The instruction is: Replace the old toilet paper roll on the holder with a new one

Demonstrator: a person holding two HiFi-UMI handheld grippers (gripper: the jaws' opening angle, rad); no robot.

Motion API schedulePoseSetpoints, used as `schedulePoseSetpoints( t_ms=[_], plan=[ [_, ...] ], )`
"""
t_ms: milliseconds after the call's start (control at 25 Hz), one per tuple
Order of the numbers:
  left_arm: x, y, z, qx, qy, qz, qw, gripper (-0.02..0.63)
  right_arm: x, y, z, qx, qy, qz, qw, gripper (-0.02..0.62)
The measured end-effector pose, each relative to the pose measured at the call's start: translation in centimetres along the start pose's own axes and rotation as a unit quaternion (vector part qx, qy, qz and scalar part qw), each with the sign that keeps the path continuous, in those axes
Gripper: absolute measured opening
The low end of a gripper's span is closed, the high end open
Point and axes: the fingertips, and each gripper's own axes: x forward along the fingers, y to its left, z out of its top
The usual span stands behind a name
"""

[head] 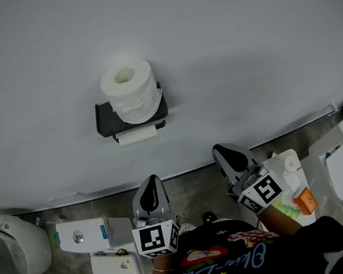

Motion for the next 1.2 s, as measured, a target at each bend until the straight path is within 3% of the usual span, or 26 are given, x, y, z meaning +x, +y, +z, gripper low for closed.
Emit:
schedulePoseSetpoints(
  t_ms=[320, 400, 480, 520, 560, 600, 640, 680, 760, 800, 840, 960, 1080, 1200],
  plan=[
    [1.1, -0.6, 0.0, 0.023, 0.022, 0.012, 0.9994, -0.012, 0.1, -0.6, 0.1, 0.006, 0.005, 0.015, 1.000, 0.014],
    [1.4, -0.6, -0.1, -0.020, 0.019, 0.001, 0.9996, -0.012, -0.3, -0.8, -0.2, 0.008, 0.009, 0.009, 1.000, 0.014],
    [1.7, 0.1, 0.0, -0.129, -0.001, -0.015, 0.9916, -0.012, -0.5, -1.1, -0.6, 0.018, 0.014, 0.003, 1.000, 0.014],
    [1.8, 0.6, 0.2, -0.199, -0.019, -0.025, 0.9794, -0.012, -0.6, -1.0, -0.7, 0.021, 0.014, 0.002, 1.000, 0.014],
    [1.8, 1.2, 0.6, -0.273, -0.041, -0.034, 0.9606, -0.012, -0.7, -0.8, -0.6, 0.020, 0.012, 0.002, 1.000, 0.014],
    [2.0, 1.8, 1.1, -0.343, -0.067, -0.044, 0.9357, -0.011, -0.8, -0.6, -0.4, 0.017, 0.008, 0.003, 1.000, 0.014],
    [2.2, 2.5, 1.7, -0.409, -0.097, -0.056, 0.9058, -0.007, -0.8, -0.3, -0.1, 0.015, 0.003, 0.006, 1.000, 0.014],
    [2.4, 3.2, 2.3, -0.466, -0.127, -0.068, 0.8730, 0.041, -0.9, -0.1, 0.2, 0.015, -0.001, 0.008, 1.000, 0.014],
    [3.0, 4.4, 3.2, -0.548, -0.175, -0.090, 0.8129, 0.123, -1.0, 0.1, 0.4, 0.012, -0.003, 0.006, 1.000, 0.014],
    [3.4, 4.7, 3.6, -0.569, -0.191, -0.099, 0.7940, 0.138, -1.1, 0.1, 0.6, 0.009, -0.006, 0.005, 1.000, 0.014],
    [3.8, 5.0, 3.9, -0.577, -0.200, -0.106, 0.7845, 0.154, -1.1, 0.1, 1.0, 0.007, -0.014, 0.004, 1.000, 0.014],
    [5.4, 5.4, 4.0, -0.585, -0.201, -0.114, 0.7774, 0.176, -1.6, -0.3, 1.2, 0.001, -0.010, -0.009, 1.000, 0.014],
    [7.1, 5.6, 3.8, -0.607, -0.191, -0.118, 0.7620, 0.190, -2.1, -0.8, 1.0, -0.003, 0.000, -0.026, 1.000, 0.014],
    [8.6, 5.8, 3.3, -0.621, -0.183, -0.109, 0.7540, 0.191, -2.4, -1.1, 1.1, -0.004, -0.004, -0.033, 0.999, 0.014]
  ],
)
